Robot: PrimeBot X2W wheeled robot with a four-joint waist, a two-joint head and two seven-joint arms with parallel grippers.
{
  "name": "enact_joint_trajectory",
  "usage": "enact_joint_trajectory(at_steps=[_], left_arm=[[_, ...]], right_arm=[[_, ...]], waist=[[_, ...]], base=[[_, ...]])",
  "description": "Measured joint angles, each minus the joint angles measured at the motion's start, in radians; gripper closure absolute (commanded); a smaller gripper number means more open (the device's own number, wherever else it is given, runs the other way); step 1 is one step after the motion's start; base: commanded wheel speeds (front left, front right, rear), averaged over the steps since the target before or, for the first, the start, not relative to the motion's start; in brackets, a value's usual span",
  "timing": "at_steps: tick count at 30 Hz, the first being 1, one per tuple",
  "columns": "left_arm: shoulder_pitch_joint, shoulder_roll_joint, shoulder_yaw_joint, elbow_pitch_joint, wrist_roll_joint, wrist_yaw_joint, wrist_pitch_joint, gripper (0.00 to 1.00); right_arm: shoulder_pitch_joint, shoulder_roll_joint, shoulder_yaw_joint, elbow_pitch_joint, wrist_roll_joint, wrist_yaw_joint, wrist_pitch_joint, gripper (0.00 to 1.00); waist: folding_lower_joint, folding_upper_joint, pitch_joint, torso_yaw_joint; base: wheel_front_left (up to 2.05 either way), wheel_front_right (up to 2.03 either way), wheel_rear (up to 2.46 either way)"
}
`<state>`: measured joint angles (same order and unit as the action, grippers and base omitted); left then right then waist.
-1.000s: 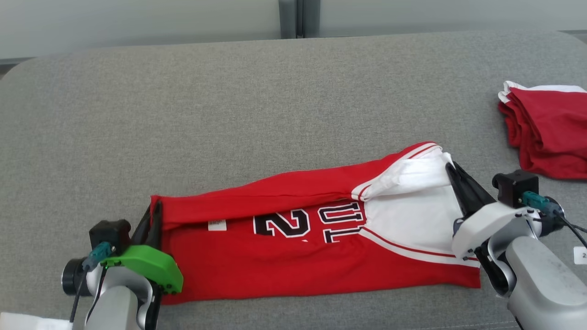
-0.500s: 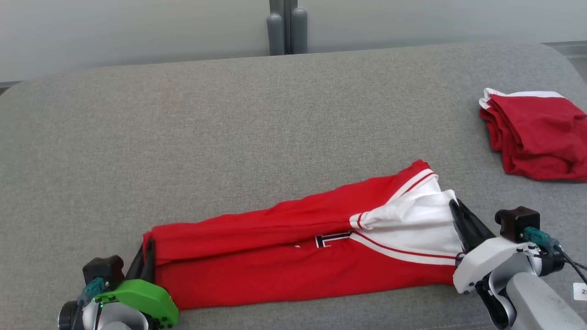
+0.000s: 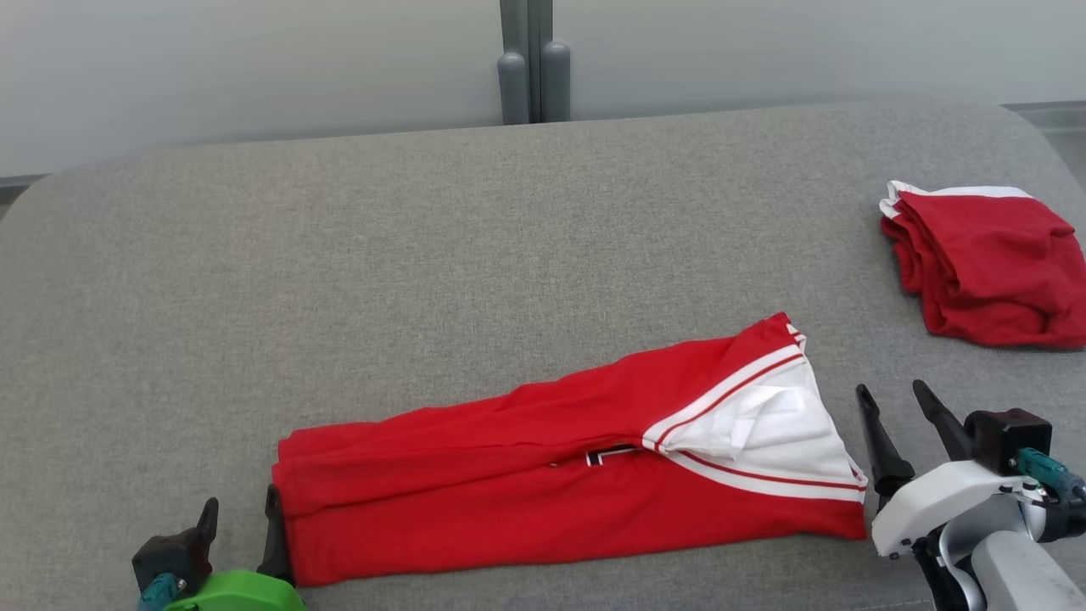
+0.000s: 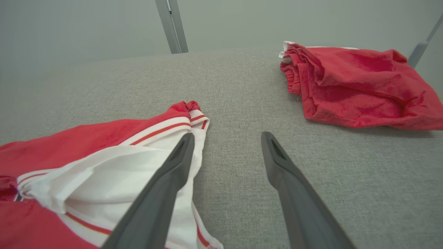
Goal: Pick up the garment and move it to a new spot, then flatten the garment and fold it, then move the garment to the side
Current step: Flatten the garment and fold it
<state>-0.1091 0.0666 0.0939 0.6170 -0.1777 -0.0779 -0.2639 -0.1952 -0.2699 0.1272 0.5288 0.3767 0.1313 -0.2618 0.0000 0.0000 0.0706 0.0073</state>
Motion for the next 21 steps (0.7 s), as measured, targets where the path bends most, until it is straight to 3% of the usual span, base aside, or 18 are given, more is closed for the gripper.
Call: enact_joint_trajectory(at_steps=[5, 14, 18, 21], left_arm=[[0.035, -0.012, 0.010, -0.038, 0.021, 0.008, 0.000, 0.00], [0.051, -0.016, -0.021, -0.046, 0.025, 0.006, 0.000, 0.00], [0.053, -0.016, -0.035, -0.050, 0.012, 0.006, 0.000, 0.00], [0.053, -0.016, -0.041, -0.050, 0.004, 0.006, 0.000, 0.00]], right_arm=[[0.006, 0.038, 0.021, -0.012, -0.028, 0.000, -0.001, 0.00], [0.006, 0.081, 0.187, 0.028, 0.014, 0.000, -0.001, 0.00], [-0.008, 0.089, 0.192, 0.054, 0.051, 0.000, -0.001, 0.00], [-0.031, 0.096, 0.158, 0.070, 0.063, 0.000, -0.001, 0.08]], waist=[[0.0000, 0.0000, -0.033, 0.003], [0.0000, 0.0000, -0.058, 0.031], [0.0000, 0.0000, -0.045, 0.039], [0.0000, 0.0000, -0.032, 0.042]], base=[[0.00, 0.00, 0.00], [0.00, 0.00, 0.00], [0.00, 0.00, 0.00], [0.00, 0.00, 0.00]])
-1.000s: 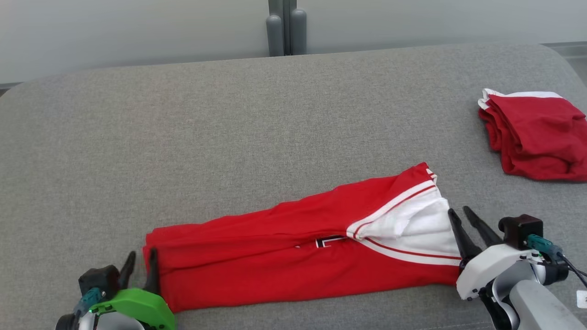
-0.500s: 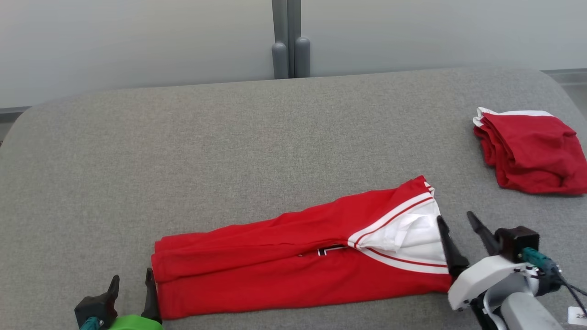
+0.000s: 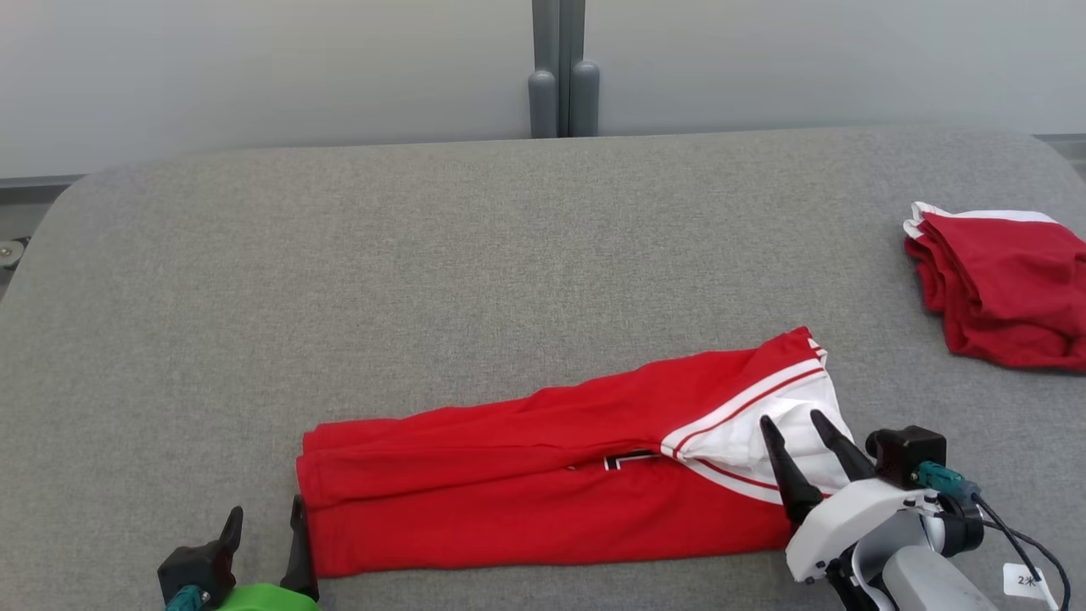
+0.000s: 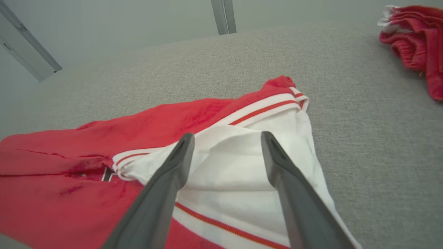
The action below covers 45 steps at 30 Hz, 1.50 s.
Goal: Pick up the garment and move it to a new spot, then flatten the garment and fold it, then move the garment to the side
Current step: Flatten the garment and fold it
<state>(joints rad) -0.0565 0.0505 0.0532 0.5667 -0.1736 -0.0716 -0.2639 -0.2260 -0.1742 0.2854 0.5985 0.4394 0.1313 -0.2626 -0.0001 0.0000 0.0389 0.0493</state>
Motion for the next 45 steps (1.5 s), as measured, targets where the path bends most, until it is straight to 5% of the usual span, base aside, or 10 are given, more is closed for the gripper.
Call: enact_joint_trajectory(at_steps=[10, 11, 14, 36, 37, 38, 39, 45], left_arm=[[-0.013, 0.000, -0.023, 0.005, -0.019, 0.006, 0.000, 0.00], [-0.014, 0.000, -0.023, 0.005, -0.019, 0.006, 0.000, 0.00], [-0.016, 0.000, -0.024, 0.007, -0.022, 0.006, 0.000, 0.00], [-0.017, -0.001, -0.019, 0.000, -0.026, 0.004, 0.000, 0.00], [-0.017, -0.001, -0.018, 0.000, -0.026, 0.004, 0.000, 0.00], [-0.018, -0.001, -0.016, 0.000, -0.026, 0.005, 0.000, 0.00], [-0.017, -0.001, -0.014, -0.001, -0.026, 0.005, 0.000, 0.00], [-0.017, -0.001, -0.007, -0.002, -0.025, 0.010, 0.000, 0.00]], right_arm=[[-0.042, 0.020, -0.006, 0.072, 0.008, 0.000, 0.000, 0.33], [-0.046, 0.020, -0.004, 0.078, 0.008, 0.000, 0.000, 0.43], [-0.052, 0.025, 0.000, 0.084, 0.011, 0.000, 0.000, 1.00], [0.115, 0.012, 0.003, -0.102, 0.046, 0.000, 0.000, 1.00], [0.125, 0.009, 0.010, -0.109, 0.048, 0.000, 0.000, 0.84], [0.137, 0.007, 0.017, -0.114, 0.048, 0.000, 0.000, 0.33], [0.149, 0.006, 0.022, -0.122, 0.048, 0.000, 0.000, 0.00], [0.223, -0.024, 0.028, -0.161, 0.044, 0.000, 0.000, 0.00]], waist=[[0.0000, 0.0000, 0.032, 0.009], [0.0000, 0.0000, 0.035, 0.010], [0.0000, 0.0000, 0.041, 0.011], [0.0000, 0.0000, 0.044, -0.061], [0.0000, 0.0000, 0.043, -0.067], [0.0001, 0.0000, 0.043, -0.074], [0.0000, 0.0000, 0.042, -0.080], [0.0001, 0.0000, 0.037, -0.110]], base=[[0.00, 0.00, 0.00], [0.00, 0.00, 0.00], [0.00, 0.00, 0.00], [0.00, 0.00, 0.00], [0.00, 0.00, 0.00], [0.00, 0.00, 0.00], [0.00, 0.00, 0.00], [0.00, 0.00, 0.00]])
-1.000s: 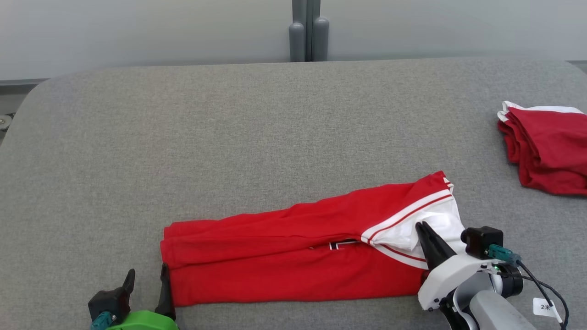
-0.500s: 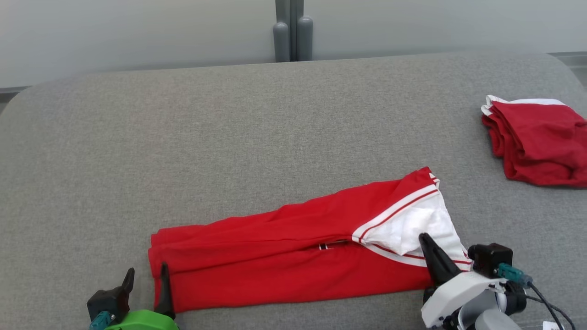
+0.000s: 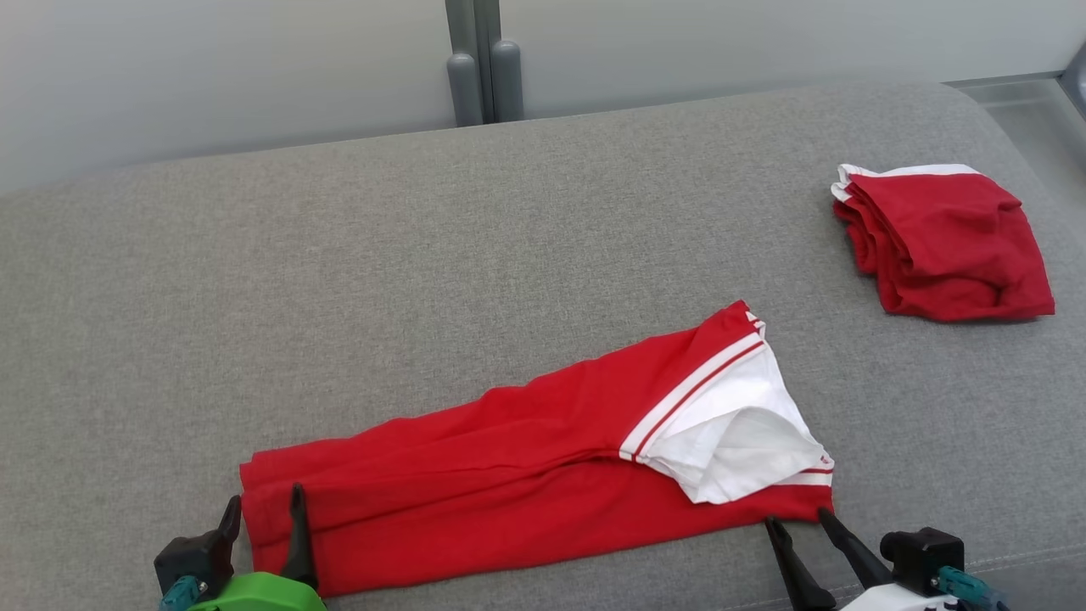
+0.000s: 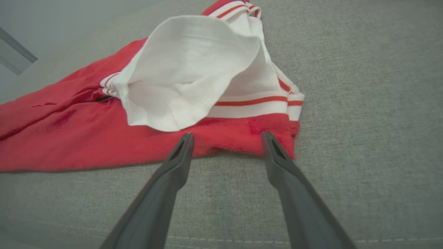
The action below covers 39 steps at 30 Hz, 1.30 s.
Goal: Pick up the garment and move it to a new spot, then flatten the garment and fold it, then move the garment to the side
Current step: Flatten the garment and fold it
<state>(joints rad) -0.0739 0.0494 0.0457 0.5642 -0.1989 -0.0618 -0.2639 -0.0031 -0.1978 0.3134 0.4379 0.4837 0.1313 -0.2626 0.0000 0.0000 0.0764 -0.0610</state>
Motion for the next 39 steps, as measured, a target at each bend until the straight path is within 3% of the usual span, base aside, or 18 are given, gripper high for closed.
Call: enact_joint_trajectory(at_steps=[12, 19, 24, 30, 39], left_arm=[[0.001, 0.000, 0.005, -0.014, 0.006, 0.011, 0.000, 0.00], [0.001, -0.001, -0.012, -0.008, 0.006, 0.014, 0.000, 0.00], [0.001, 0.000, -0.013, -0.002, 0.006, 0.013, 0.000, 0.00], [0.004, 0.000, -0.009, 0.002, 0.002, 0.013, 0.000, 0.00], [0.005, 0.000, -0.024, 0.007, -0.009, 0.012, 0.000, 0.00]], right_arm=[[0.001, -0.036, -0.139, -0.135, -0.048, 0.000, 0.000, 0.00], [-0.138, -0.080, -0.045, -0.100, -0.057, 0.000, 0.071, 0.00], [-0.242, -0.191, 0.060, -0.114, -0.050, 0.000, 0.173, 0.00], [-0.323, -0.301, 0.110, -0.150, 0.007, 0.000, 0.291, 0.00], [-0.356, -0.323, 0.116, -0.079, 0.144, 0.000, 0.433, 0.00]], waist=[[0.0000, 0.0000, -0.007, 0.010], [0.0000, 0.0000, -0.010, 0.035], [0.0000, 0.0000, -0.017, 0.056], [0.0000, 0.0000, -0.027, 0.067], [0.0000, 0.0000, -0.019, 0.071]], base=[[0.00, 0.00, 0.00], [0.00, 0.00, 0.00], [0.00, 0.00, 0.00], [0.00, 0.00, 0.00], [0.00, 0.00, 0.00]])
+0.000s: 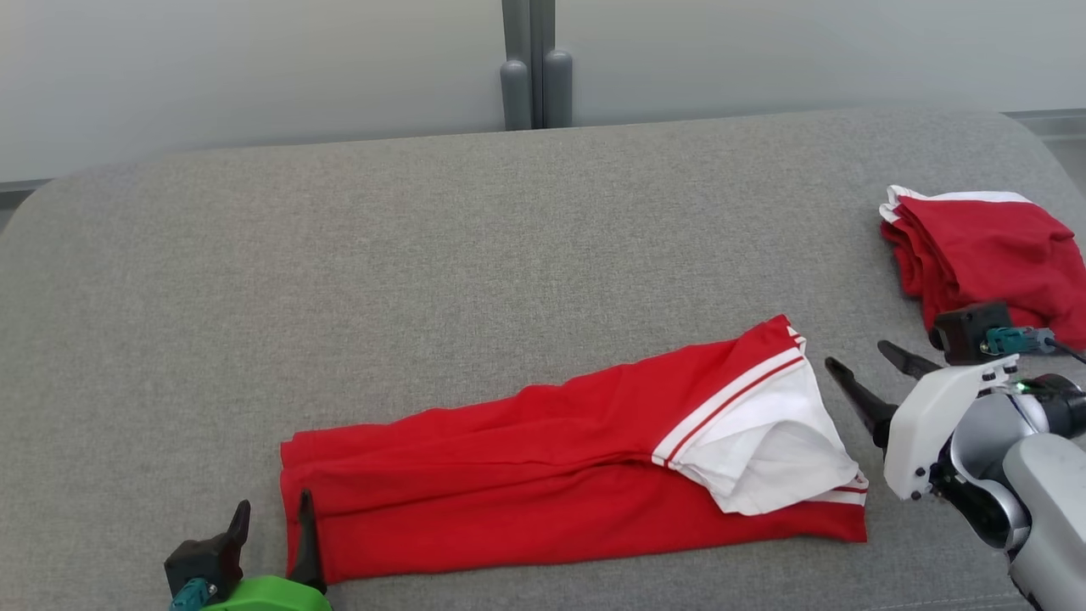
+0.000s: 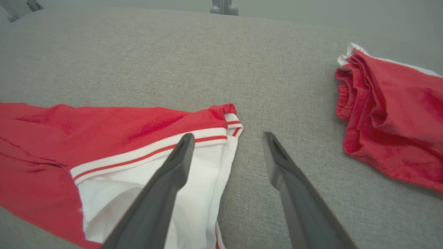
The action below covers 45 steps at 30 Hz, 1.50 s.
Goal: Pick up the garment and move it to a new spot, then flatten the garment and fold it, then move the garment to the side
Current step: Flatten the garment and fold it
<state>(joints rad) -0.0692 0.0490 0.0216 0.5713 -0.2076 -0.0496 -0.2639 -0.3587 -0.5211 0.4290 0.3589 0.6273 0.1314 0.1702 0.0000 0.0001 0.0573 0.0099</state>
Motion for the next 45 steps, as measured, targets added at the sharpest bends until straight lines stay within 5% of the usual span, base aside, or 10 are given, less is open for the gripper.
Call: enact_joint_trajectory(at_steps=[12, 26, 27, 28, 29, 30, 31, 45], left_arm=[[-0.026, 0.000, -0.013, -0.008, -0.001, 0.000, 0.000, 0.00], [-0.031, 0.000, -0.029, -0.017, -0.003, 0.006, 0.000, 0.00], [-0.031, 0.000, -0.030, -0.017, -0.004, 0.006, 0.000, 0.00], [-0.032, 0.000, -0.031, -0.018, -0.007, 0.006, 0.000, 0.00], [-0.032, 0.000, -0.031, -0.018, -0.007, 0.006, 0.000, 0.00], [-0.033, 0.000, -0.033, -0.020, -0.009, 0.008, 0.000, 0.00], [-0.033, 0.000, -0.033, -0.020, -0.009, 0.008, 0.000, 0.00], [-0.033, 0.000, -0.035, -0.038, -0.012, 0.013, 0.000, 0.00]], right_arm=[[0.018, 0.083, 0.038, 0.185, 0.067, 0.000, 0.070, 0.00], [-0.078, 0.102, 0.128, 0.282, 0.095, -0.003, 0.103, 0.00], [-0.079, 0.099, 0.137, 0.282, 0.100, -0.005, 0.105, 0.04], [-0.082, 0.096, 0.145, 0.282, 0.102, -0.005, 0.108, 0.24], [-0.082, 0.096, 0.145, 0.282, 0.102, -0.005, 0.108, 0.50], [-0.087, 0.094, 0.157, 0.282, 0.114, -0.005, 0.110, 0.66], [-0.087, 0.094, 0.157, 0.282, 0.114, -0.005, 0.110, 1.00], [-0.122, 0.039, 0.105, 0.400, 0.099, 0.001, -0.006, 1.00]], waist=[[0.0000, 0.0000, 0.043, 0.025], [0.0000, 0.0000, 0.068, 0.061], [0.0000, 0.0000, 0.069, 0.062], [0.0000, 0.0000, 0.070, 0.064], [0.0000, 0.0000, 0.070, 0.064], [0.0000, 0.0000, 0.070, 0.065], [0.0000, 0.0000, 0.070, 0.065], [0.0000, 0.0000, 0.052, 0.049]], base=[[0.00, 0.00, 0.00], [0.00, 0.00, 0.00], [0.00, 0.00, 0.00], [0.00, 0.00, 0.00], [0.00, 0.00, 0.00], [0.00, 0.00, 0.00], [0.00, 0.00, 0.00], [0.00, 0.00, 0.00]])
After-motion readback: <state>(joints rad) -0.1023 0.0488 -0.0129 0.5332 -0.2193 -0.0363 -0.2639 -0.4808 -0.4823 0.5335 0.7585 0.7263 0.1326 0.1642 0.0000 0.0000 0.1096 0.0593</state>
